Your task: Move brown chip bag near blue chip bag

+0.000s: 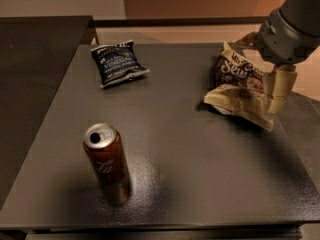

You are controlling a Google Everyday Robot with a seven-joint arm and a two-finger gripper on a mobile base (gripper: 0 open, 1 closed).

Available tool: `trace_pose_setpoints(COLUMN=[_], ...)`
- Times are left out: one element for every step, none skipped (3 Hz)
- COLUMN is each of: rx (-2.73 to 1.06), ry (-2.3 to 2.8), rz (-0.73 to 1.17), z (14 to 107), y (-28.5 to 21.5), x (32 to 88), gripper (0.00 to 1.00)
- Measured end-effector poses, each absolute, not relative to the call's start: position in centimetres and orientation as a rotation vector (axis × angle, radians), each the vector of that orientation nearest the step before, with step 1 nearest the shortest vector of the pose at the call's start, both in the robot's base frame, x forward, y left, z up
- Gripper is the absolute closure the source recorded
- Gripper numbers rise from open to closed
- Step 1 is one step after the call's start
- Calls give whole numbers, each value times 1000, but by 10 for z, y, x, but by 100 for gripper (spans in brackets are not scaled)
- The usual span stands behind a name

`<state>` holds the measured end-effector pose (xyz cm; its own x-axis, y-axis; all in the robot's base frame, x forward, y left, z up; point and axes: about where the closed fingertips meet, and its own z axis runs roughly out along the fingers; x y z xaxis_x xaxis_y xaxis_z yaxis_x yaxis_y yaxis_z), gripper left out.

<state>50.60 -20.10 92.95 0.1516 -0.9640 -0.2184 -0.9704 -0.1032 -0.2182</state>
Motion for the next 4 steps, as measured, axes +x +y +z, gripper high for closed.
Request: trace_pose_setpoints(rx=[-2228, -2297, -2337, -2352], ry=[1815, 1818, 1843, 1871], rz=[-11, -17, 3, 27], z=[910, 889, 870, 860], y=[-211, -218, -221, -222], x=[528, 538, 543, 543], gripper=[0, 0, 0, 0])
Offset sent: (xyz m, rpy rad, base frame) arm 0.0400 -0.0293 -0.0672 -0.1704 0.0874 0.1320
